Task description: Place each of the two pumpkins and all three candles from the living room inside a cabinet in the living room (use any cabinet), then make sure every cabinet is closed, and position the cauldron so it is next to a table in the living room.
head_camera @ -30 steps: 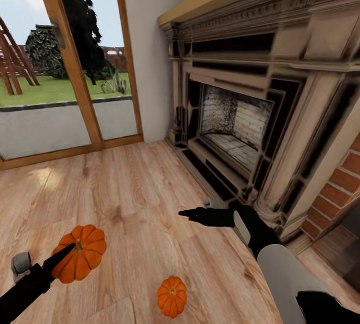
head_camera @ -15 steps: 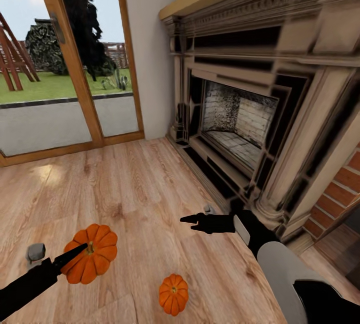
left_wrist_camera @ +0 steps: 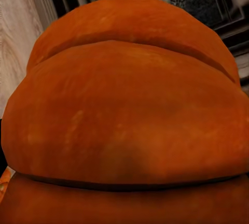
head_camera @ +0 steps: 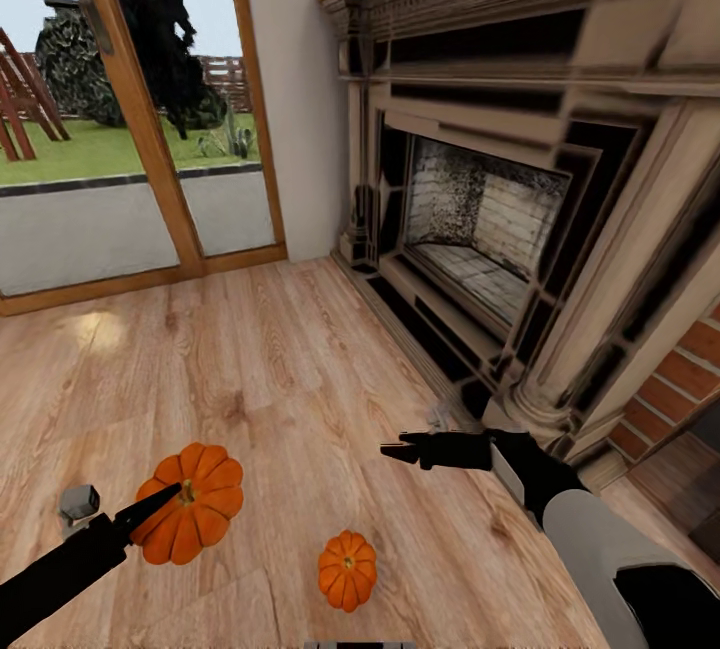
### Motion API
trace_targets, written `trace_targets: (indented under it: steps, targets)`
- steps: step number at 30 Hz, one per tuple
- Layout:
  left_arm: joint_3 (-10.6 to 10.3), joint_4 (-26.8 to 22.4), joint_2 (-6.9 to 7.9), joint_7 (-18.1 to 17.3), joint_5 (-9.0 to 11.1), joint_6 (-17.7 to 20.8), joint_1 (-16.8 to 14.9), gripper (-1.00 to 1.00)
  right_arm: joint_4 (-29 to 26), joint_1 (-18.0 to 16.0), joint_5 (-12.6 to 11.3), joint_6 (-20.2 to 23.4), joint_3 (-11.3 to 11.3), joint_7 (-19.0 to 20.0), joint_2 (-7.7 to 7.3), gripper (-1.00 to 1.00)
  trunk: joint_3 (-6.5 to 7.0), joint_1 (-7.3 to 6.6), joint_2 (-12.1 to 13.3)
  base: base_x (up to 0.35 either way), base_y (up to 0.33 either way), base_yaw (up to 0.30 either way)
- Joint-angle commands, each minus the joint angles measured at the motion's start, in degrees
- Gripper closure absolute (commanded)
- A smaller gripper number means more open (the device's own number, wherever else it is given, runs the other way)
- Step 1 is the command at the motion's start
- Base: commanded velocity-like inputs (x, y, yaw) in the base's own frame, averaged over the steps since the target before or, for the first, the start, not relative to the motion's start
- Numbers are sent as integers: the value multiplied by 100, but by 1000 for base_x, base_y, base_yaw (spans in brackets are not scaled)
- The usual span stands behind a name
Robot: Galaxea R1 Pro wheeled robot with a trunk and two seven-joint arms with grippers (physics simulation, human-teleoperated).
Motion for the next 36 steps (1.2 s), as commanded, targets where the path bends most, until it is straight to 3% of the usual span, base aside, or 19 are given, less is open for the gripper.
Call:
trace_targets:
  steps: [1,11,13,15,18,22,26,29,30,36]
  targets:
    - [6,-1,-2,-18,21,38,-3,100,-2,-10,-56,52,56,34,-11,-100,-28,1,-4,0,0,0]
    - [9,-58,-6,-34,126,38,-3,100,-31,-49,-43,201,327,249,40,-100,-249,27,-17,0,0,0]
    - [-8,-63,3,-42,459,38,0,100,-34,-50,-43,223,353,260,46,-100,-293,32,-20,0,0,0]
    - [-43,-63,40,-30,978,38,21,100,-39,-56,-44,328,362,267,48,-100,-338,37,-22,0,0,0]
    - [-60,-51,60,-7,1244,38,30,100,-54,-58,-49,631,359,276,50,-100,-404,45,-26,0,0,0]
    - [-62,-34,68,36,1313,38,33,100,-72,-65,-58,812,351,279,38,-100,-493,55,-32,0,0,0]
    - [-33,-22,82,95,1216,38,39,100,-74,-106,-91,1040,317,202,34,-100,-581,65,-37,0,0,0]
    - [-24,-20,85,114,1189,38,40,100,-86,-261,-117,1819,285,75,8,-100,-648,73,-41,0,0,0]
    - [-26,-21,86,116,1186,38,40,100,-94,-278,-120,1898,280,69,5,-100,-670,76,-42,0,0,0]
    - [-43,-5,87,132,1173,38,40,100,-153,-351,-194,1449,229,122,-82,-100,-803,91,-50,0,0,0]
